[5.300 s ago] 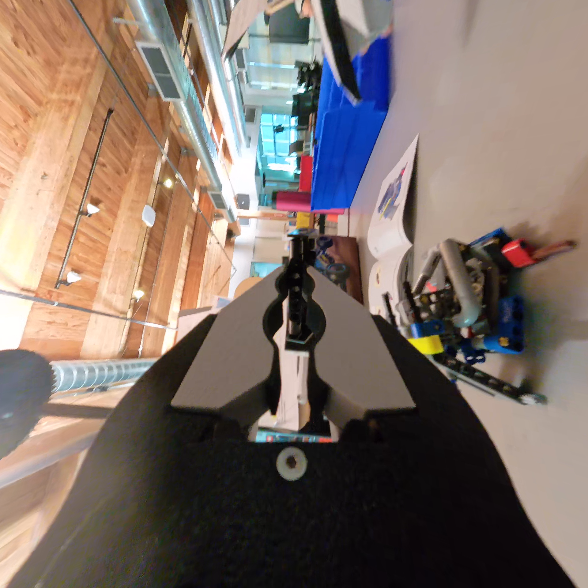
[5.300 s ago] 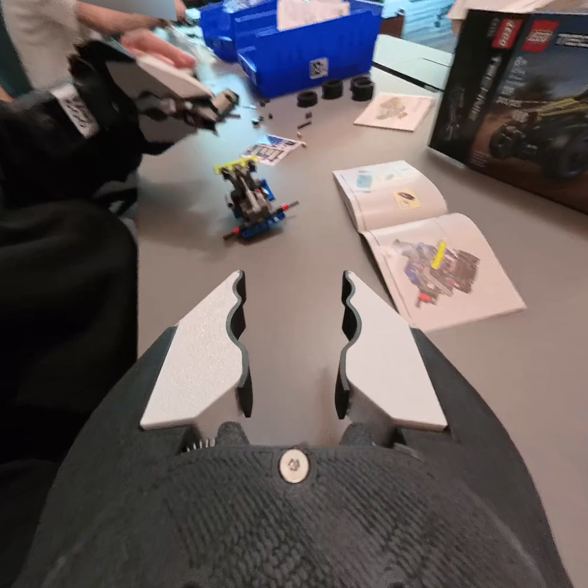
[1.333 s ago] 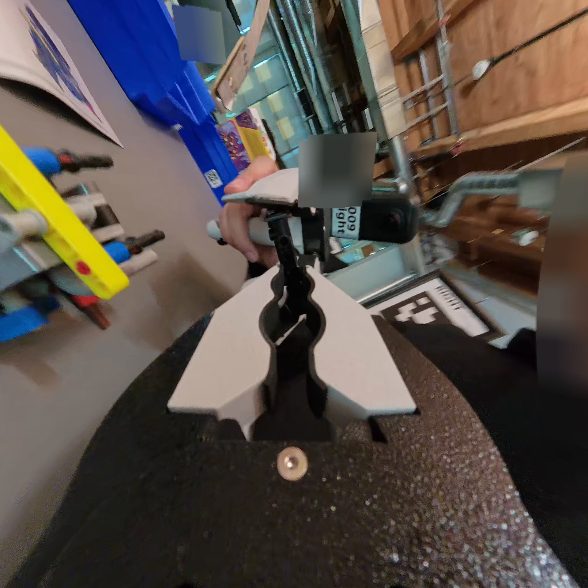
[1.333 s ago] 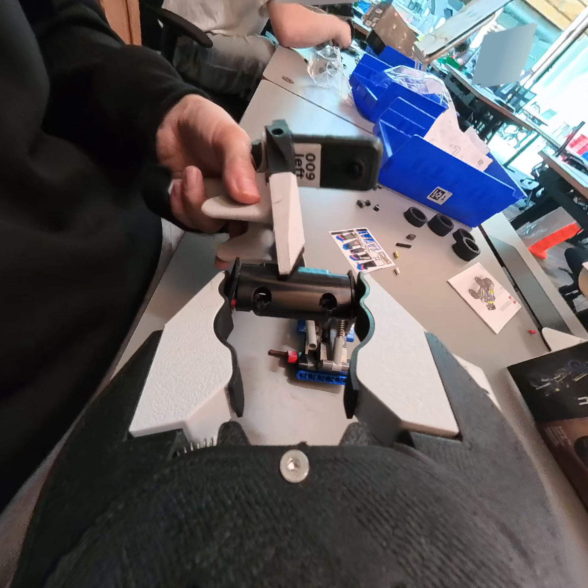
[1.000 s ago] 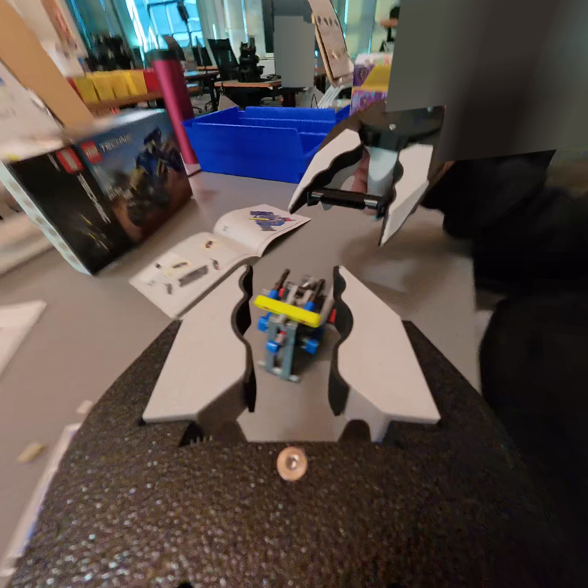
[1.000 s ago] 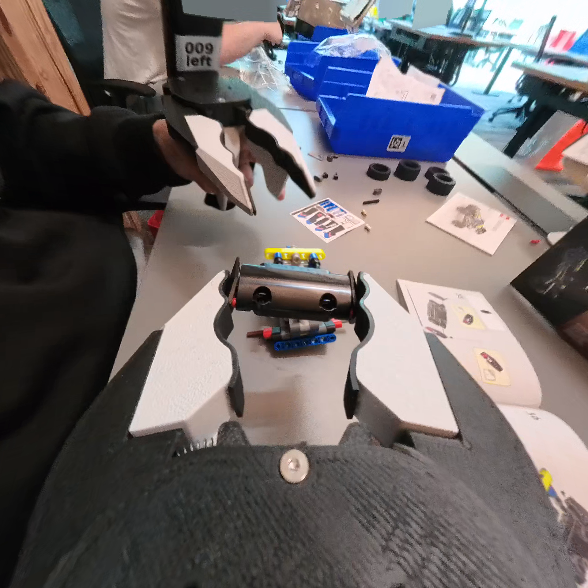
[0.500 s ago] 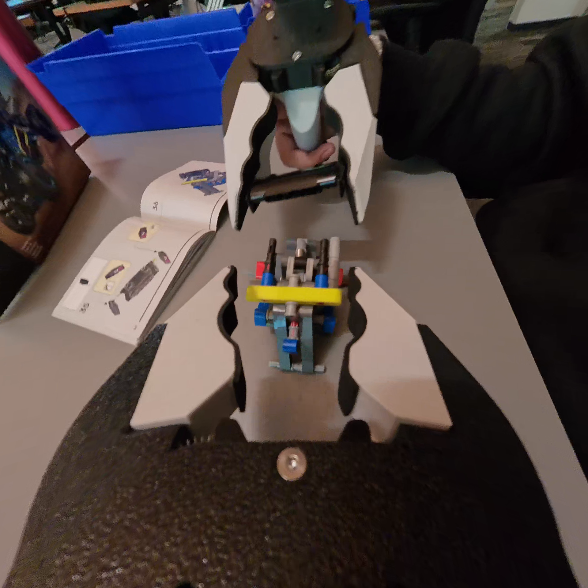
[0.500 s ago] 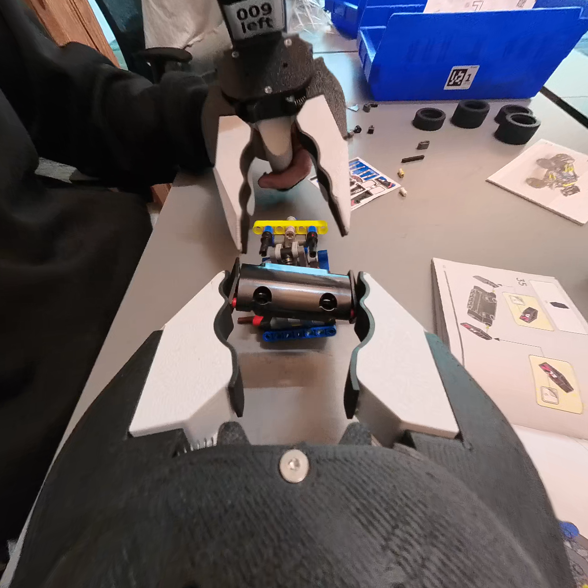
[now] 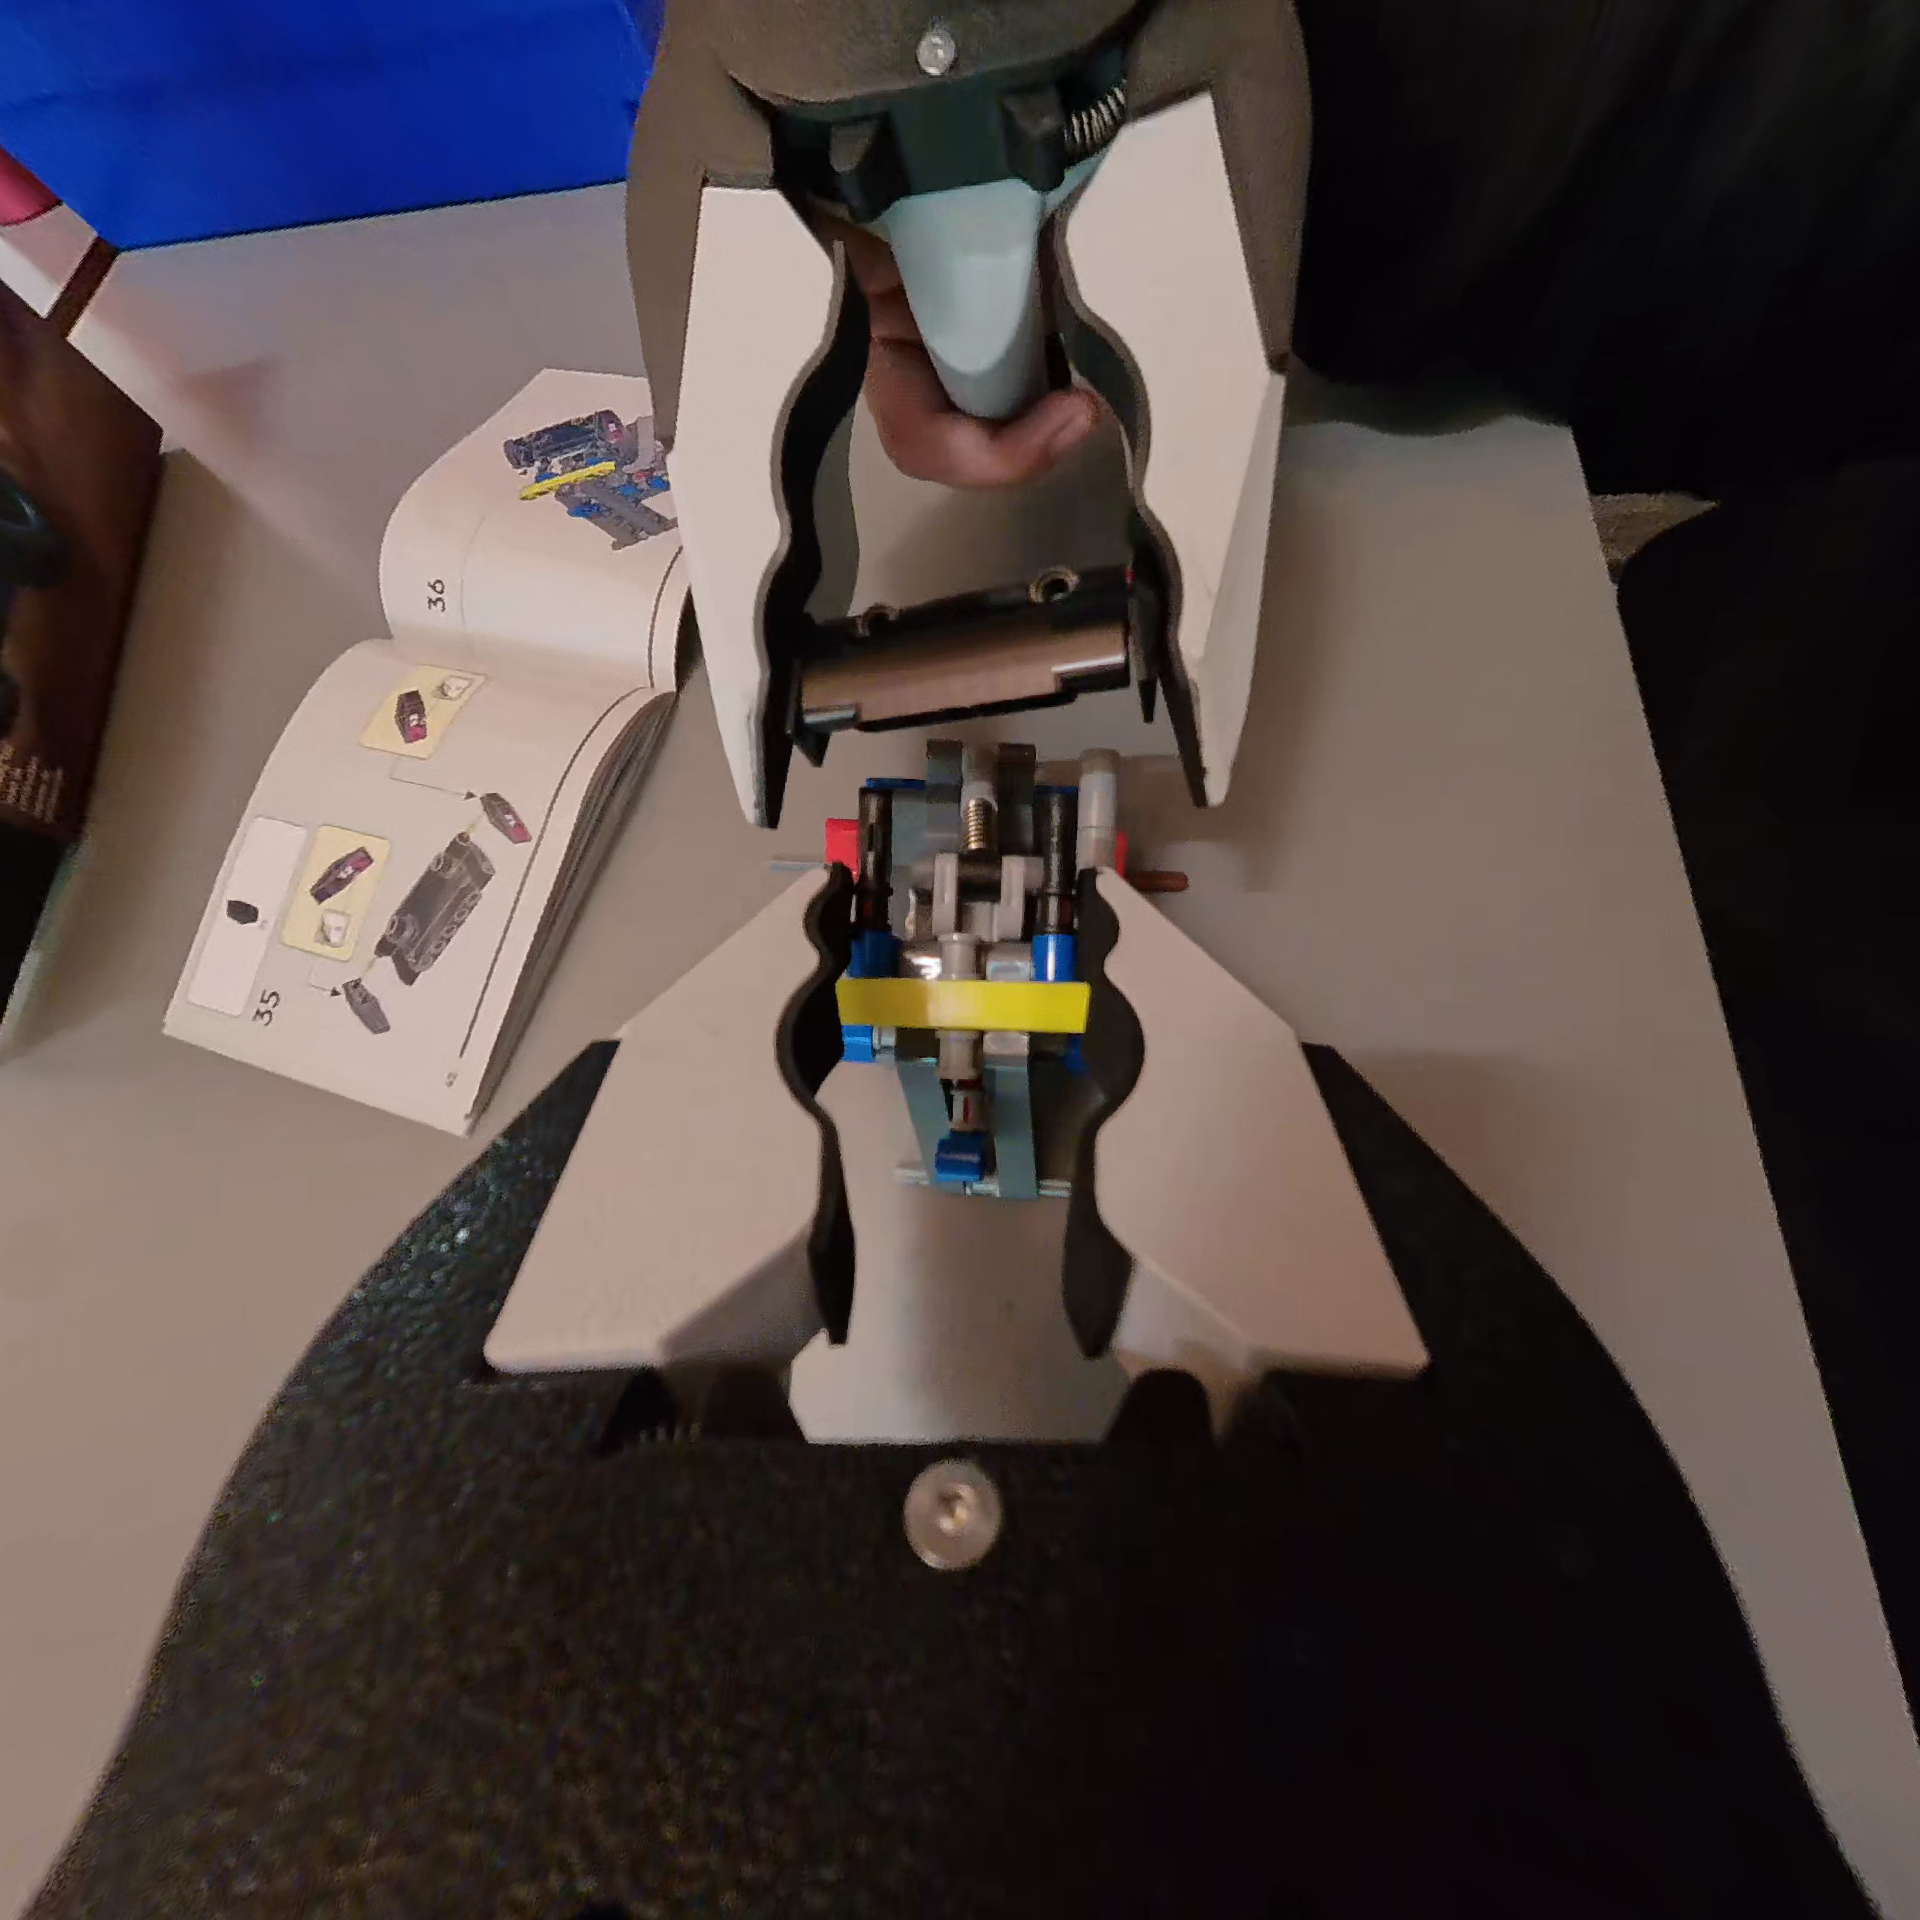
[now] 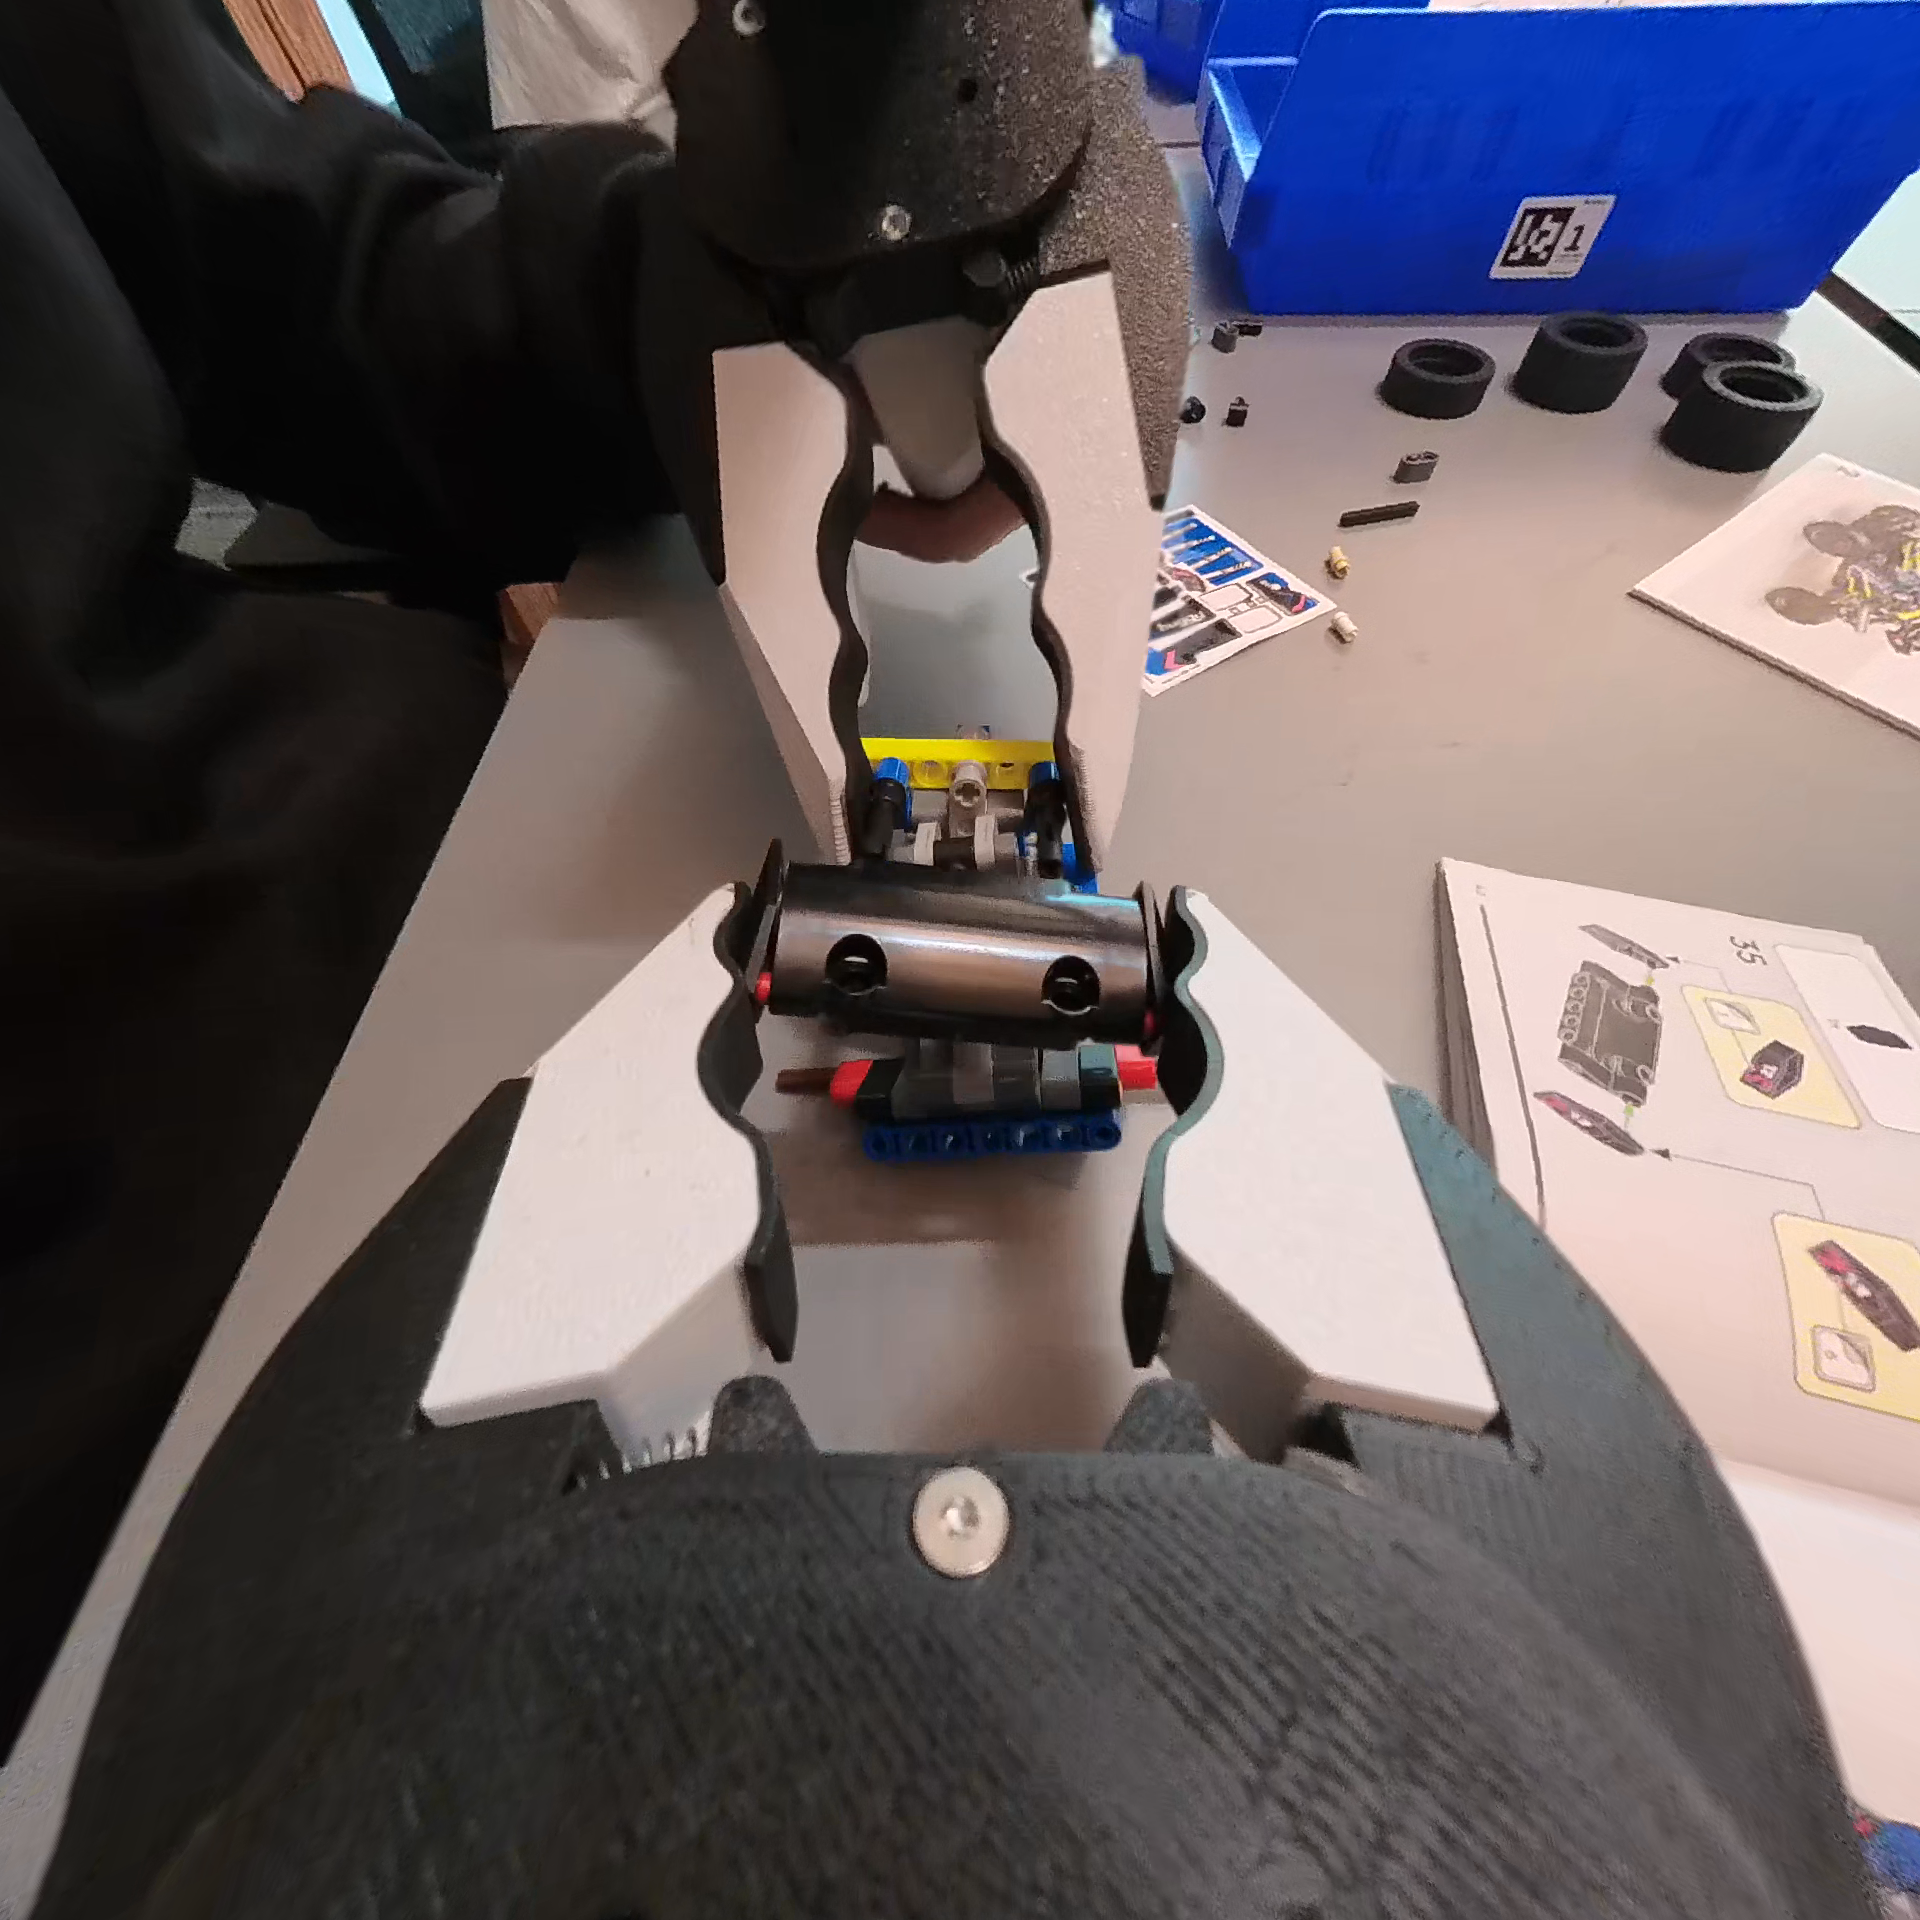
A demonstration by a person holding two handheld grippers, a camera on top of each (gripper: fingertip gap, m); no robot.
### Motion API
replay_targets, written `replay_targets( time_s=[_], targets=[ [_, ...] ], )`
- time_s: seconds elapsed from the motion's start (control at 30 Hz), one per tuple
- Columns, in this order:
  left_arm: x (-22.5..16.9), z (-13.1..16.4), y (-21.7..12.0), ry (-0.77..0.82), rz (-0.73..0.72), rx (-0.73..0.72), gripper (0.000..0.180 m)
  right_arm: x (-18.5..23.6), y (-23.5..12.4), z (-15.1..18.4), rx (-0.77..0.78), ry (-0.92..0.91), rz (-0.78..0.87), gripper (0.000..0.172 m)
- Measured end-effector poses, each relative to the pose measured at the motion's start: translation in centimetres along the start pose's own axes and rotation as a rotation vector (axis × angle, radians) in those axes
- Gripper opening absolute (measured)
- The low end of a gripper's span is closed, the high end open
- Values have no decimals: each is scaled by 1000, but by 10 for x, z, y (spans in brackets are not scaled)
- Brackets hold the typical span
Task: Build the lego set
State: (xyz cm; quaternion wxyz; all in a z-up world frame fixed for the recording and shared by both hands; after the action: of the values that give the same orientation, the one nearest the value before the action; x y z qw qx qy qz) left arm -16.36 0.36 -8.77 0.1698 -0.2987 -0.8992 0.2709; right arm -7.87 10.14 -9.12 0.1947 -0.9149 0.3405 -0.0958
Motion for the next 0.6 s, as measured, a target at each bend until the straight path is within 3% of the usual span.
replay_targets(
  time_s=[0.13, 0.33, 0.6],
  targets=[
    [2, 1, 0, -24, 4, -27, 40, -5, 4, 4, 50, -105, 4, 76],
    [0, 2, 1, -22, -17, -41, 40, -9, 10, 4, 15, -74, -60, 76],
    [1, 2, 2, -47, -25, -68, 40, -5, 7, -1, -144, -177, -66, 76]
  ],
)
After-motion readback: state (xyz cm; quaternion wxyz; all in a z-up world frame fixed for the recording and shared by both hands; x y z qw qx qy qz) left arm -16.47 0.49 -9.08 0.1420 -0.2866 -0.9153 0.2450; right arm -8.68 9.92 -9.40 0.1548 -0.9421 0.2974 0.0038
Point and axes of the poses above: each gripper's, where its closed fingertips meet, y out along the fingers, z out of its underside, x = y × z across the jaws, the point moved 8 cm from there along -y, back along the fingers, and after that the axes turned 2 degrees about -z, right-handed, at the moved point
